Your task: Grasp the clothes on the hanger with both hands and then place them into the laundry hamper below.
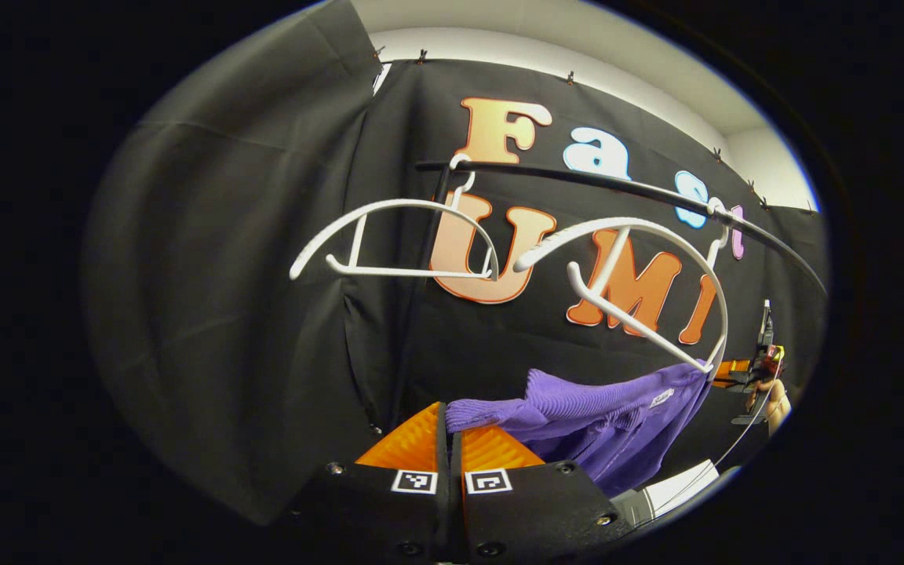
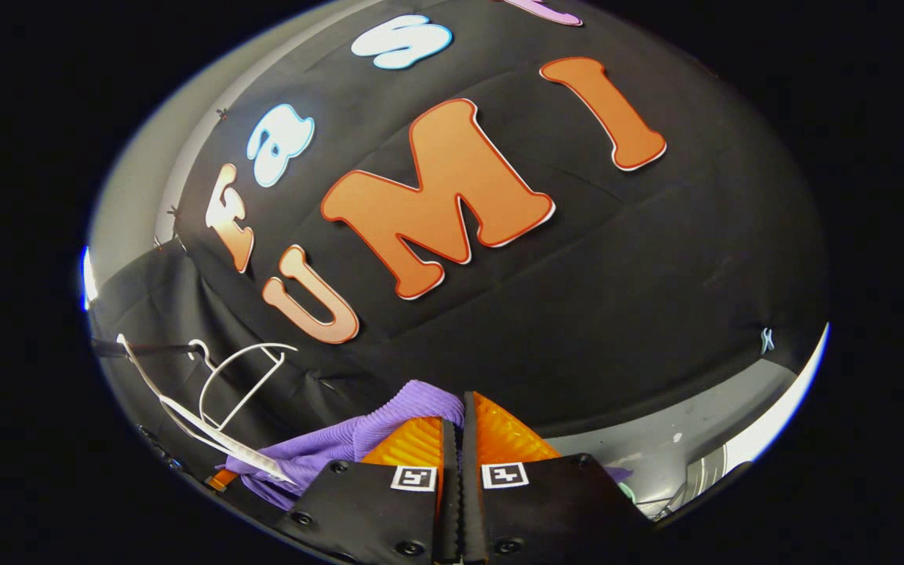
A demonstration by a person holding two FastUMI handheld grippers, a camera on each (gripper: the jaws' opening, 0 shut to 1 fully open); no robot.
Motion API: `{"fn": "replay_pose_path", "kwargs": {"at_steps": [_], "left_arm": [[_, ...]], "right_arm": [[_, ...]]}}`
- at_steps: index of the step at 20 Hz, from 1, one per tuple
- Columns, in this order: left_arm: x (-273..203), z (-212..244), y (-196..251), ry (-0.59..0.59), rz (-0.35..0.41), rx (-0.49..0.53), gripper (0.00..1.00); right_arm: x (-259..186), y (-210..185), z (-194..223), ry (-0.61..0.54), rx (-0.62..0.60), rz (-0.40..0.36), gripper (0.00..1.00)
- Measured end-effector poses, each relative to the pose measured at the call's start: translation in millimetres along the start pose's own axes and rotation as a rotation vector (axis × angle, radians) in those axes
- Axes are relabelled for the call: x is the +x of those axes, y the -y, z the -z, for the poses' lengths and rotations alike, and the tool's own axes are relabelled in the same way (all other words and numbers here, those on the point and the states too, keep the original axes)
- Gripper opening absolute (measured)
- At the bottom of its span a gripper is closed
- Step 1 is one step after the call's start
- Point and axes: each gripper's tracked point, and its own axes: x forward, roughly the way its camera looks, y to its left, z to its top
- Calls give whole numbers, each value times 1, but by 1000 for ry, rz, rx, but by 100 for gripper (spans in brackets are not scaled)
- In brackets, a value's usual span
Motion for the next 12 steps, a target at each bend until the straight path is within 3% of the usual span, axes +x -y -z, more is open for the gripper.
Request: {"fn": "replay_pose_path", "kwargs": {"at_steps": [12], "left_arm": [[-6, 56, 46, -77, 27, 31, 0]], "right_arm": [[-53, 55, 74, -37, -24, 104, 8]]}}
